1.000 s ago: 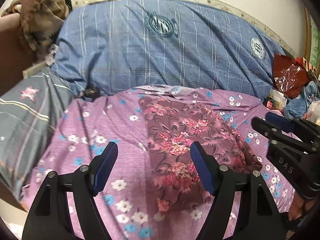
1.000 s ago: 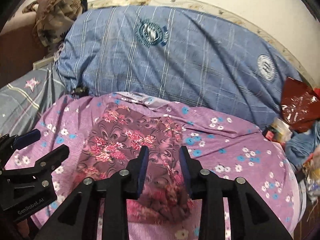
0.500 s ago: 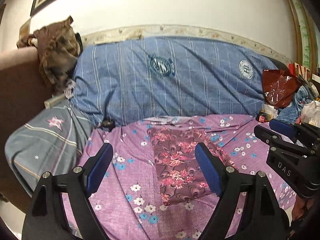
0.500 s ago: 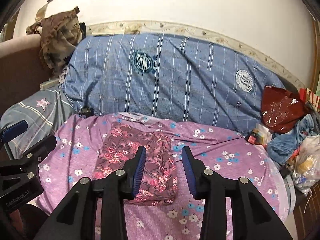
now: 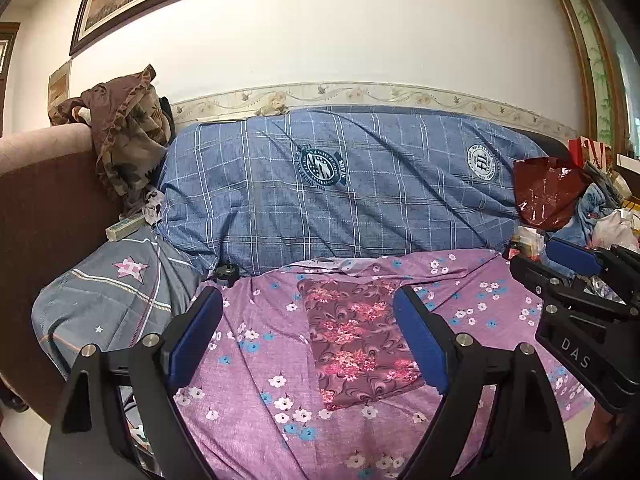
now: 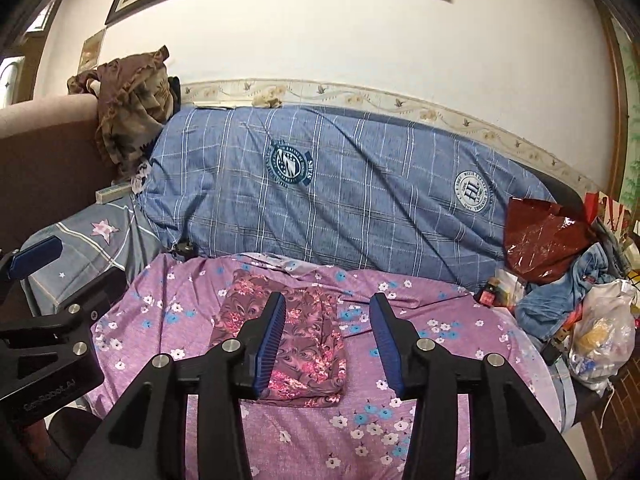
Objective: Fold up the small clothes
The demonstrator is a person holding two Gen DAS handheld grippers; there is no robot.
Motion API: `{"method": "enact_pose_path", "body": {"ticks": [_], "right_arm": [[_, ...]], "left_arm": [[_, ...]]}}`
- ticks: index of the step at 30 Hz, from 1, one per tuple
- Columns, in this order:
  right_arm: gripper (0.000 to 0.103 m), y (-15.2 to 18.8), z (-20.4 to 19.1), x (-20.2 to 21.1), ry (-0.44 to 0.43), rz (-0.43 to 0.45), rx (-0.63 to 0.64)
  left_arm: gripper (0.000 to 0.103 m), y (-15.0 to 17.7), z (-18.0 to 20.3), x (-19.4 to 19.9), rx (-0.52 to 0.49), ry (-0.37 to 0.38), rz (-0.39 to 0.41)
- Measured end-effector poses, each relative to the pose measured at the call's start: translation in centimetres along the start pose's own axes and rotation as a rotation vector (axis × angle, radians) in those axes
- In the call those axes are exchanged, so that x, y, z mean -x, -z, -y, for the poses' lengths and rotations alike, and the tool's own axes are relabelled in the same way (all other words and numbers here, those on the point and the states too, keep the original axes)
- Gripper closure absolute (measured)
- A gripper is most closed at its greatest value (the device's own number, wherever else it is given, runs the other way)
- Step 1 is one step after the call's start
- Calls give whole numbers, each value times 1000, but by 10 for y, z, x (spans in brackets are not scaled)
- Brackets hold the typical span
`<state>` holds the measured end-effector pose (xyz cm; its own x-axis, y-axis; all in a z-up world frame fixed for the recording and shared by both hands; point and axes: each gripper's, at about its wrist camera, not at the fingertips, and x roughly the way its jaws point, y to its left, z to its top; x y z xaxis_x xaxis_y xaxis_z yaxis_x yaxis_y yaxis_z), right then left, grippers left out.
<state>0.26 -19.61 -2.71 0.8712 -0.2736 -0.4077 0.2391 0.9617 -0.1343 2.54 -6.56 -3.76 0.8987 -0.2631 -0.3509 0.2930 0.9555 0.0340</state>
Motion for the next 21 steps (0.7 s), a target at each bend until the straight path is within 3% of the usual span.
{"method": "enact_pose_path", "body": {"ticks": [5, 9, 11, 15, 21], "right_arm": [[55, 0, 1, 8, -2, 8, -7], [55, -1, 2, 10, -4, 11, -12], [55, 0, 1, 10, -3, 7, -14], [55, 1, 0, 9, -3, 1, -21], [55, 2, -2, 10, -3, 0, -16]], "left_arm": [[0, -4, 0, 9, 9, -35, 21], [0, -5, -2, 17, 16, -81, 53], [0, -6, -4, 18, 28, -113, 44], [0, -4, -10, 14, 59, -107, 1], [0, -2, -17, 14, 74, -150, -2]]}}
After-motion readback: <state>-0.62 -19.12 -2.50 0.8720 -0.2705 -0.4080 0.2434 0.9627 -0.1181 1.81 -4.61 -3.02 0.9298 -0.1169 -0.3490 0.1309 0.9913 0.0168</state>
